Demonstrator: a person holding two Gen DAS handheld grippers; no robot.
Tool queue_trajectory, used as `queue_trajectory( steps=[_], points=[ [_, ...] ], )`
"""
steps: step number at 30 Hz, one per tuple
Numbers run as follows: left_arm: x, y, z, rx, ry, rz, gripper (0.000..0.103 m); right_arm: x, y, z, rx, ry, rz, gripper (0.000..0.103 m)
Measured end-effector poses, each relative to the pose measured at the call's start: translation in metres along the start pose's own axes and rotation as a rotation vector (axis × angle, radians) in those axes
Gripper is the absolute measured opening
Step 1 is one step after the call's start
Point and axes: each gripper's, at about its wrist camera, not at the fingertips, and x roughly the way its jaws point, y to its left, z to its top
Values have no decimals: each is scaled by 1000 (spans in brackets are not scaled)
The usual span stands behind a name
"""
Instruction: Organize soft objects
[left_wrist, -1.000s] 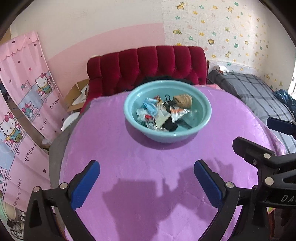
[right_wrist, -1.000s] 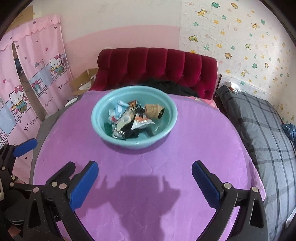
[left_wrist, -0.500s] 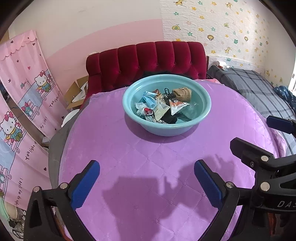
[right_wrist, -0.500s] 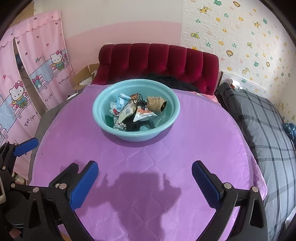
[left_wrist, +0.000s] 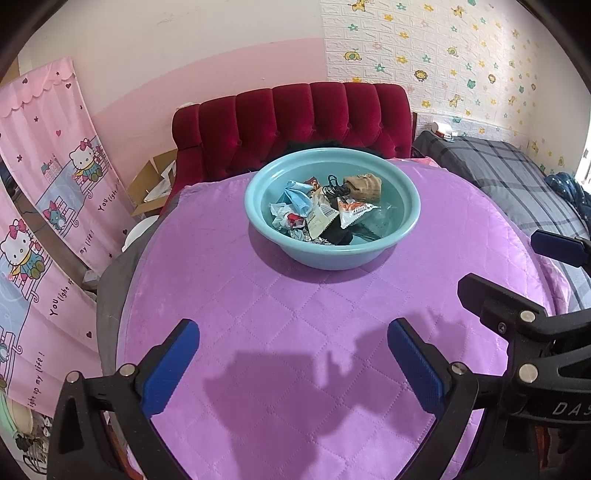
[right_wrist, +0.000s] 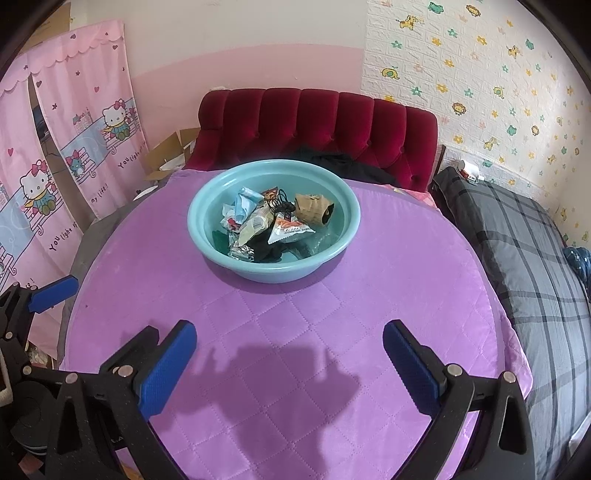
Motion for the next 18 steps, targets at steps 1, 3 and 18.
queue_trajectory(
  steps=[1, 3, 18],
  points=[
    [0, 0, 0, 0, 0, 1, 103, 0, 0, 0, 0, -1, 0, 103],
    [0, 0, 0, 1, 2, 3, 103, -1, 1, 0, -1, -1, 0, 103],
    [-4, -2, -2, 0, -2, 8, 103, -3, 0, -2, -1, -7, 3, 103]
  ],
)
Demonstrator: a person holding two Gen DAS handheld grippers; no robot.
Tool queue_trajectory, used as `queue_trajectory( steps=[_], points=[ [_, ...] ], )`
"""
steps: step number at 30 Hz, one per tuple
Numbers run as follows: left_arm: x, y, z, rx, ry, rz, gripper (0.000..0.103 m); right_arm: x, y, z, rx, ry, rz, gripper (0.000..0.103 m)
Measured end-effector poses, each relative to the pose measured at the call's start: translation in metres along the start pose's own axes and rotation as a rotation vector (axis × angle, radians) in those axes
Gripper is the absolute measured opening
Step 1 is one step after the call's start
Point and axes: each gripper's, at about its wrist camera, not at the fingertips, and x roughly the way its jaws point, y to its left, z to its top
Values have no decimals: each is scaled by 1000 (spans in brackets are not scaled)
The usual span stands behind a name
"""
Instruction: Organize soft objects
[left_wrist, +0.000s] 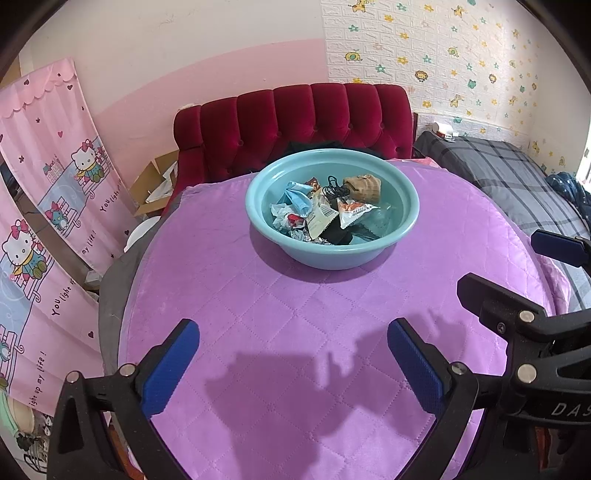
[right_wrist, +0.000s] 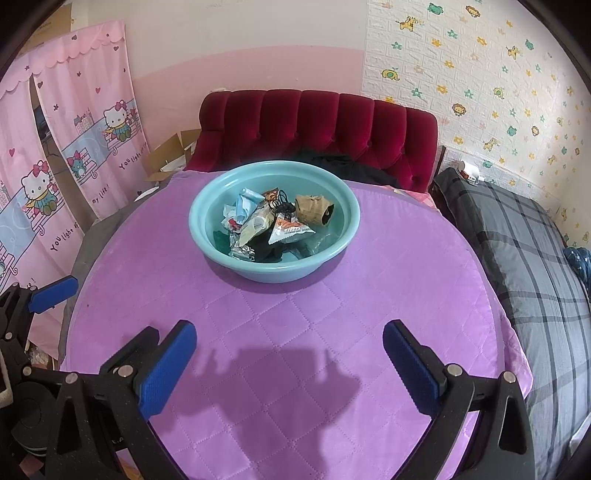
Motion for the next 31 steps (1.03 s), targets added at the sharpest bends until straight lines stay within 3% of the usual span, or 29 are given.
queue_trajectory(
  steps=[31],
  points=[
    [-14, -13, 2, -16, -10, 34, 103, -10, -9, -2, -2, -38, 51, 103]
  ],
)
